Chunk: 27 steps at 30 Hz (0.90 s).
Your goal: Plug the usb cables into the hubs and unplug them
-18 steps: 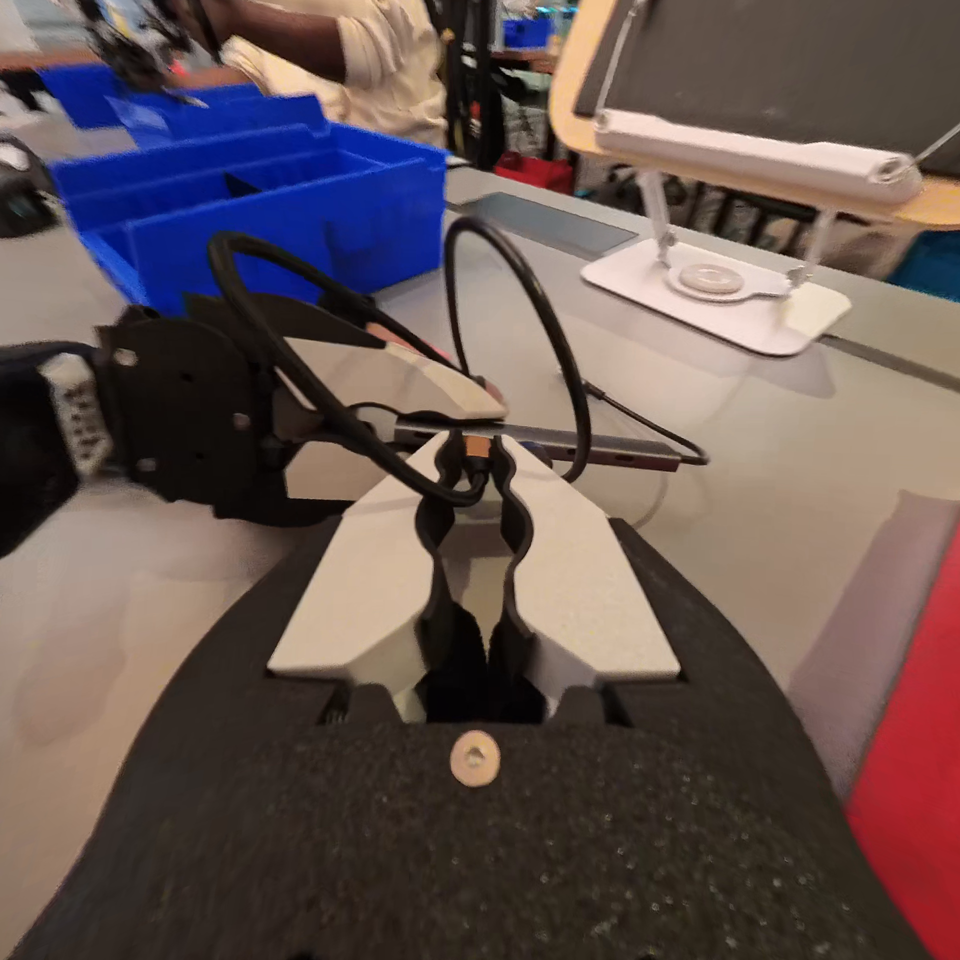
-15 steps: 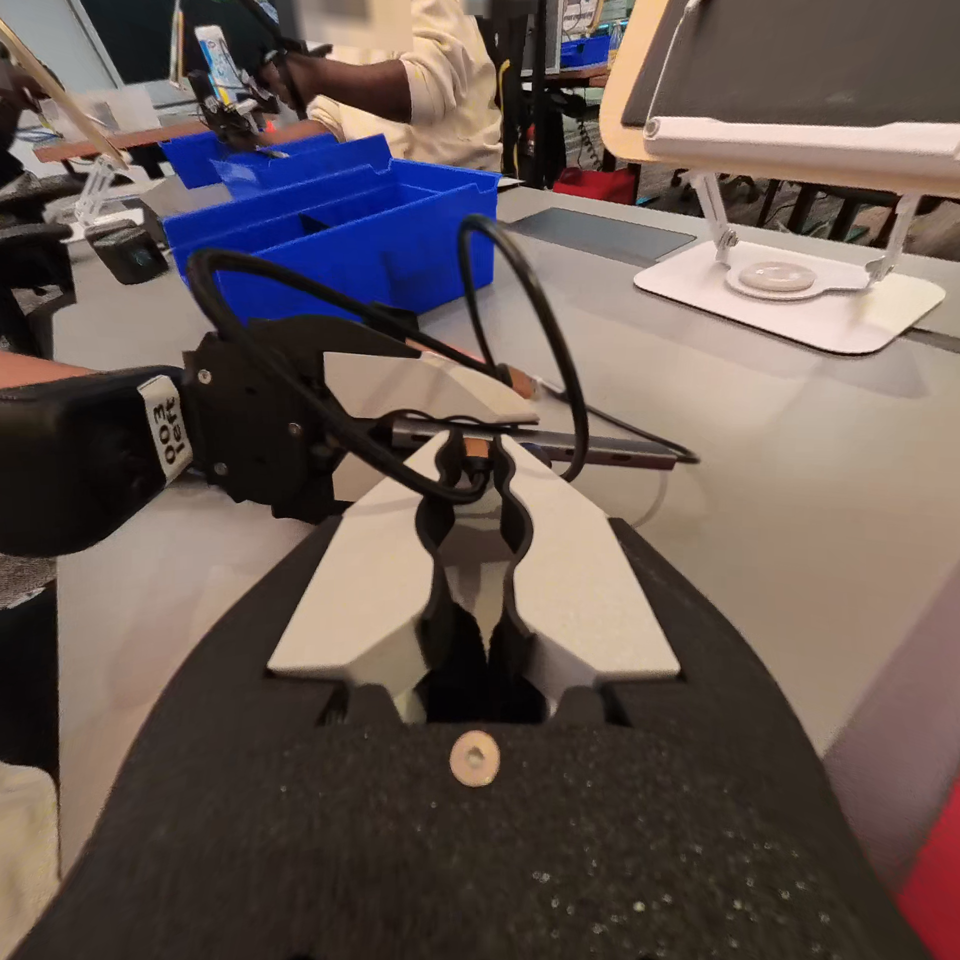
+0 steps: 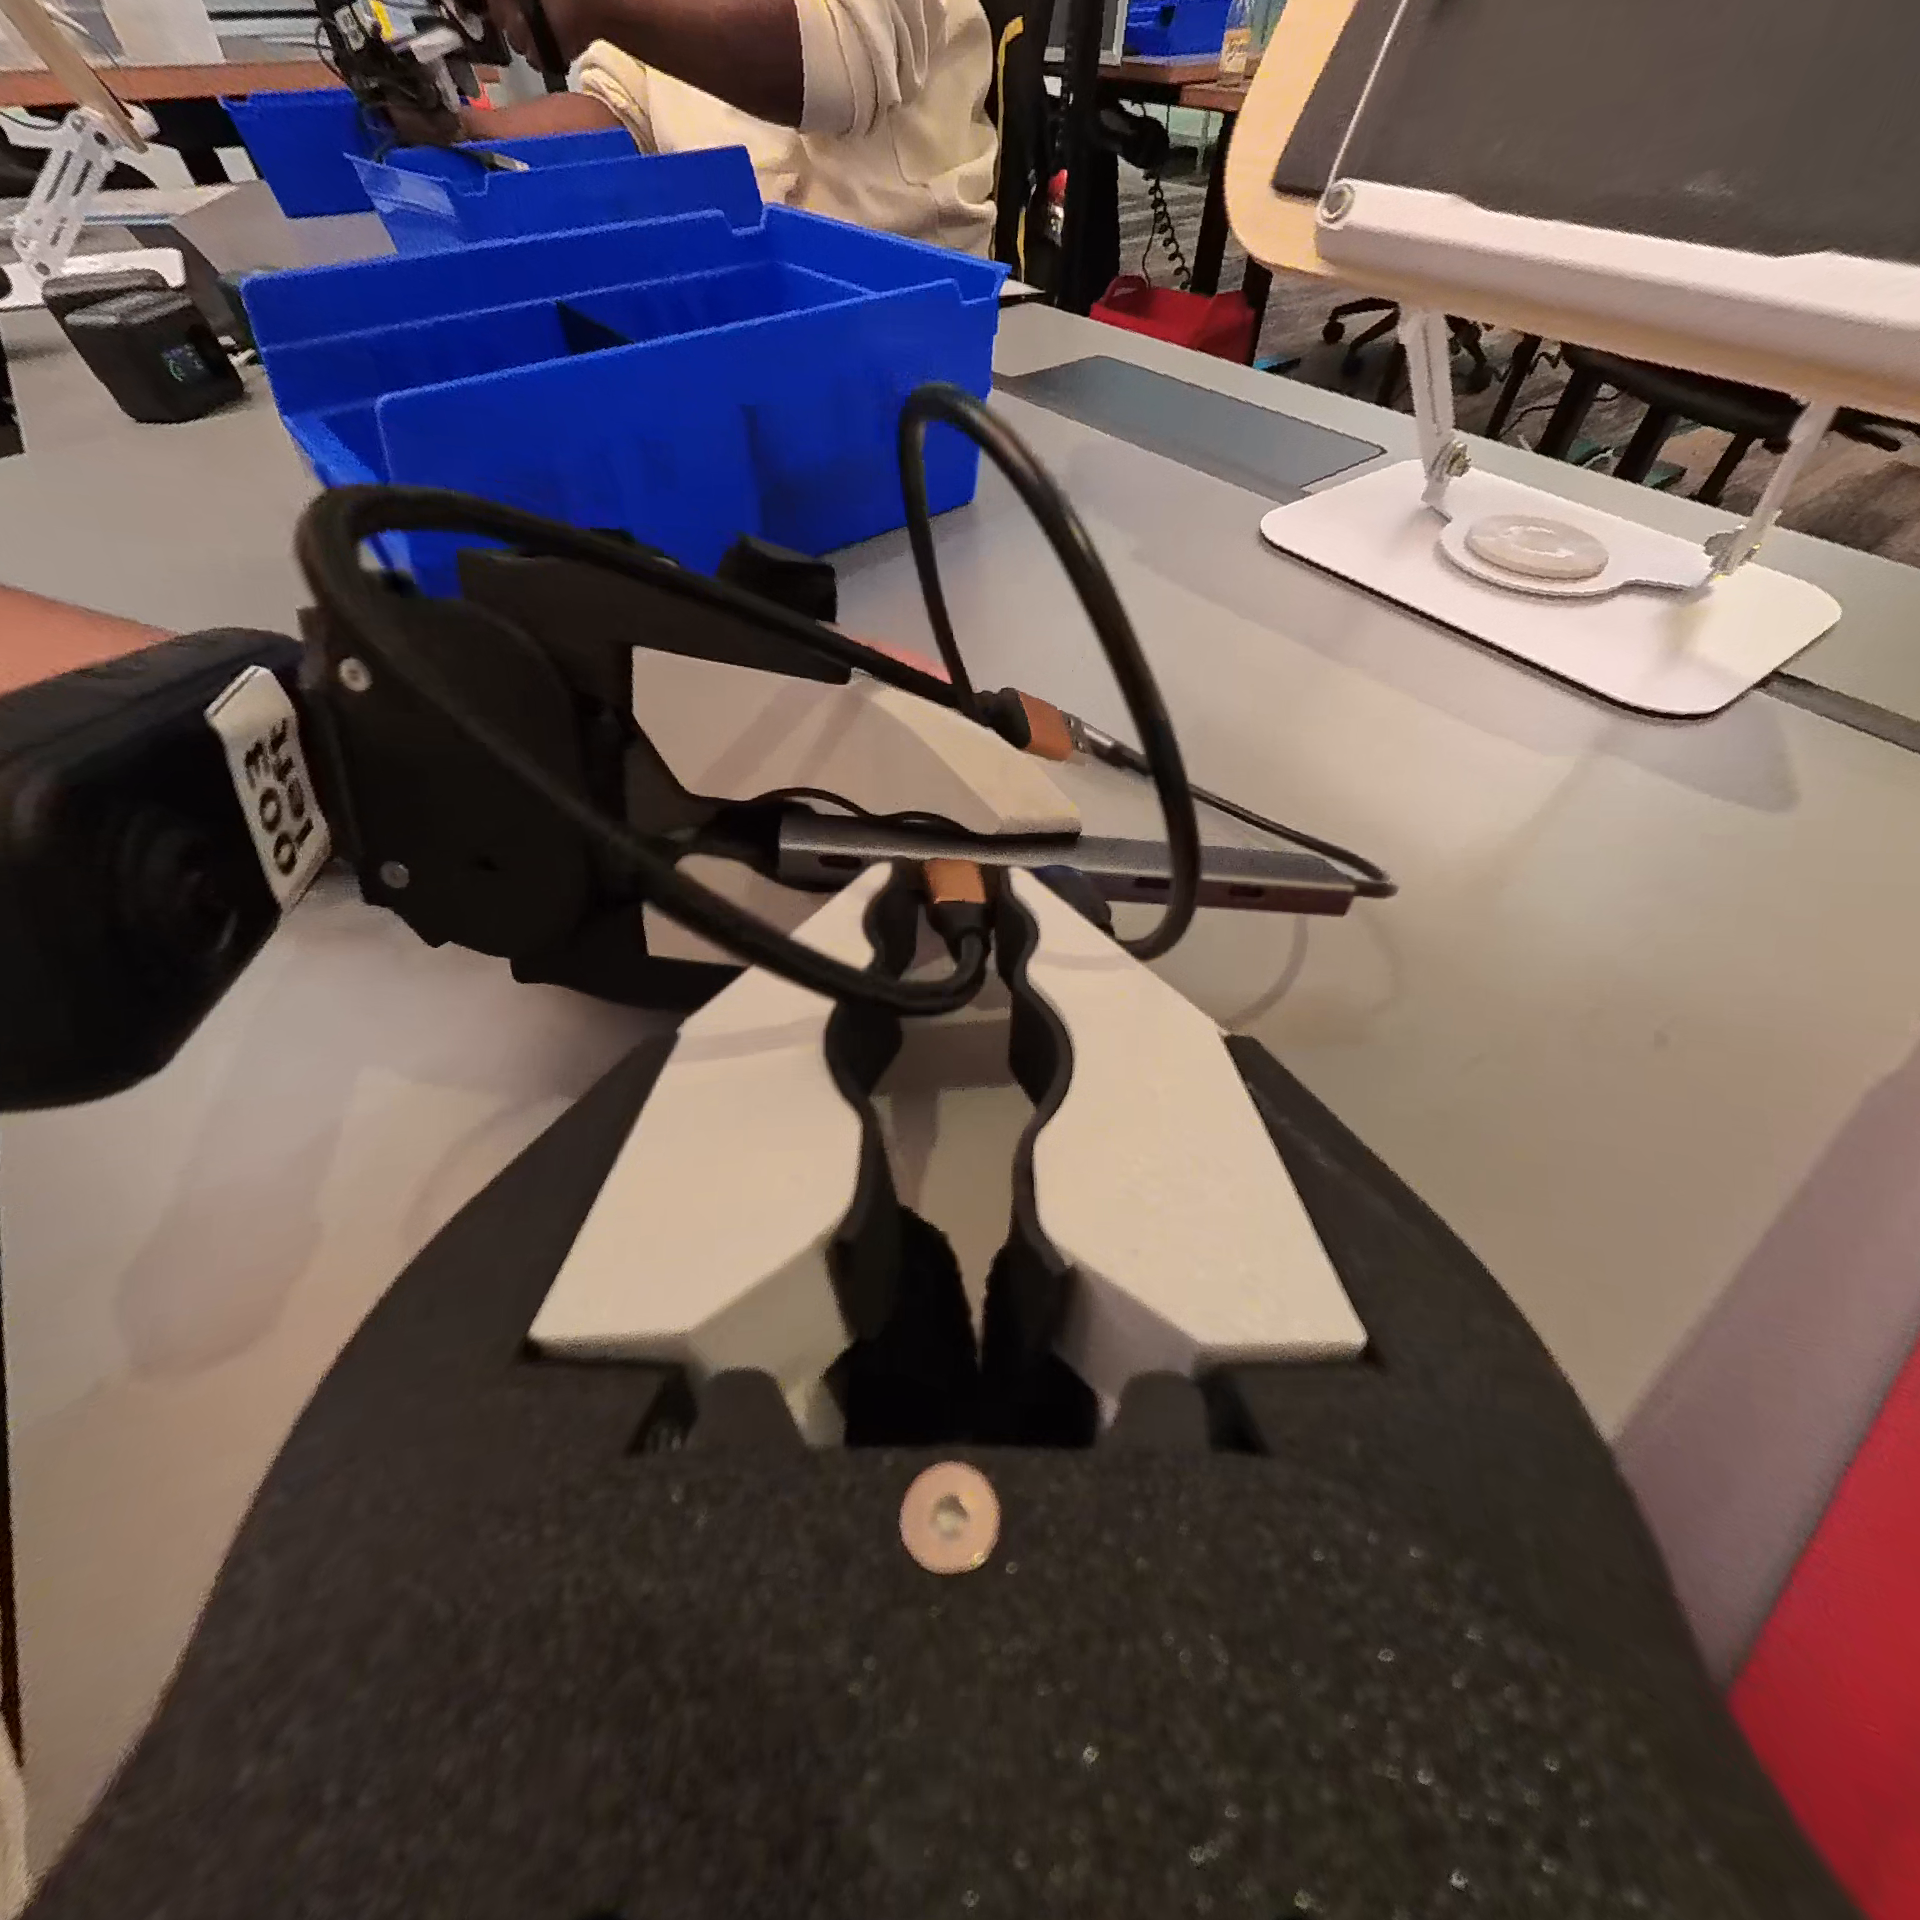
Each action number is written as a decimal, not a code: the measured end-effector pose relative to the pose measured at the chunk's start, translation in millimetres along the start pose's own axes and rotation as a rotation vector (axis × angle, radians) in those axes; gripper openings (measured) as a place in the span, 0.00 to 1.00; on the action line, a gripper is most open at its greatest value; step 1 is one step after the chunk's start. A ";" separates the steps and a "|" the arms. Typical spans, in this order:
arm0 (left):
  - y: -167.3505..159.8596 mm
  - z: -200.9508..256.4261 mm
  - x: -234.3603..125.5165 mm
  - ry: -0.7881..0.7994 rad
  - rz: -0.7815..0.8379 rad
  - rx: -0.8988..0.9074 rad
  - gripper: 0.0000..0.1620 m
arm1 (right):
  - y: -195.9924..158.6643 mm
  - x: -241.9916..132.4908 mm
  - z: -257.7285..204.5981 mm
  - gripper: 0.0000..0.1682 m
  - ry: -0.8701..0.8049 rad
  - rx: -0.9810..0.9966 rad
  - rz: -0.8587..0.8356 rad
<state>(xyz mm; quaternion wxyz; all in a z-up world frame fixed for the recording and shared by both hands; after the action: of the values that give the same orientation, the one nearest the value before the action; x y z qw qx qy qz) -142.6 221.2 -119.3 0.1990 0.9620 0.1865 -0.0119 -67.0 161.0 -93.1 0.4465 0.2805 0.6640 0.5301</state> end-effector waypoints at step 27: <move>21.2 0.0 -16.7 0.056 0.055 0.037 0.11 | 4.7 -19.3 -7.5 0.06 0.006 0.017 -0.024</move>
<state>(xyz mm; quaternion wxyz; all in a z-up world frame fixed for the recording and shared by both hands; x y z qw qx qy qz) -150.5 197.3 -109.6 0.1761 0.9702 0.1654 0.0168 -65.6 142.6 -82.6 0.4486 0.2748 0.6731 0.5199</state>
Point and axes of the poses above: each gripper's, where its closed fingertips meet, x out along the fingers, y out of its top, z = x × y across the jaws, the point moved 7 cm from there along -x, back along the fingers, and after that the axes turned 2 degrees about x, right-handed, at the moved point
